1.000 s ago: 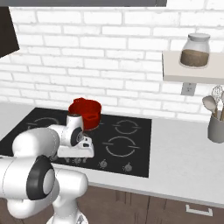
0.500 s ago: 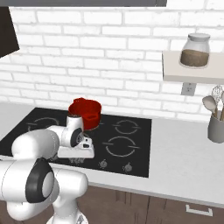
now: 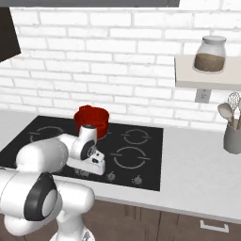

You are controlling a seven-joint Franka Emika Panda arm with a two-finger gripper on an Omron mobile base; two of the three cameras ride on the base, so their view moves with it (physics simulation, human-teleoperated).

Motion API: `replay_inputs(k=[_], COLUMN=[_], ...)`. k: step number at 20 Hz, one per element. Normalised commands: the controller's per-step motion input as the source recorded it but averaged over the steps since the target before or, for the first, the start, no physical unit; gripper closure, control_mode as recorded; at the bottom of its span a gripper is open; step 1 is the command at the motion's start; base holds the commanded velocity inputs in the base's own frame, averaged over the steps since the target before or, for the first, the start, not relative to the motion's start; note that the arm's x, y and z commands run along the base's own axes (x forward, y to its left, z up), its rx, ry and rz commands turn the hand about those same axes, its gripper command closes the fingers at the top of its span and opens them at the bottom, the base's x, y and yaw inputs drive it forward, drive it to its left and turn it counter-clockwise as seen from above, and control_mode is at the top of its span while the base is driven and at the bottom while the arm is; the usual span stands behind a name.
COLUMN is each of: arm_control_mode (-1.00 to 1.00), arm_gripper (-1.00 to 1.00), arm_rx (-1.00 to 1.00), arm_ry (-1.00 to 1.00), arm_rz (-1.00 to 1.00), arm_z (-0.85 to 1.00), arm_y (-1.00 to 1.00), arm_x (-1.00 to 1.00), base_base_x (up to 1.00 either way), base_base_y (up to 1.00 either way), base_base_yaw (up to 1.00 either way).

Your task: Turn off the rear center burner of the stove.

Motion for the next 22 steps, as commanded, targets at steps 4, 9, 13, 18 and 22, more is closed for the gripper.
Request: replay_inputs(k=[4, 9, 13, 18, 22], arm_control_mode=[-1.00, -1.00, -1.00, -1.00, -1.00], arm_gripper=[1.00, 1.00, 1.00, 1.00, 1.00], arm_rx=[0.15, 0.14, 0.13, 0.12, 0.07], arm_ry=[0.02, 0.04, 0.09, 0.20, 0.27], arm_rz=[-0.65, -0.73, -0.77, -0.78, -0.78], arm_z=[0.00, 0.00, 0.00, 0.00, 0.00], arm_y=[-0.06, -0.02, 0.00, 0.00, 0.01], arm_x=[0.13, 0.14, 0.19, 0.24, 0.26], base_base_x=[0.00, 0.00, 0.00, 0.00, 0.00], base_base_y=[0.00, 0.00, 0.00, 0.00, 0.00], base_base_yaw=[0.00, 0.00, 0.00, 0.00, 0.00])
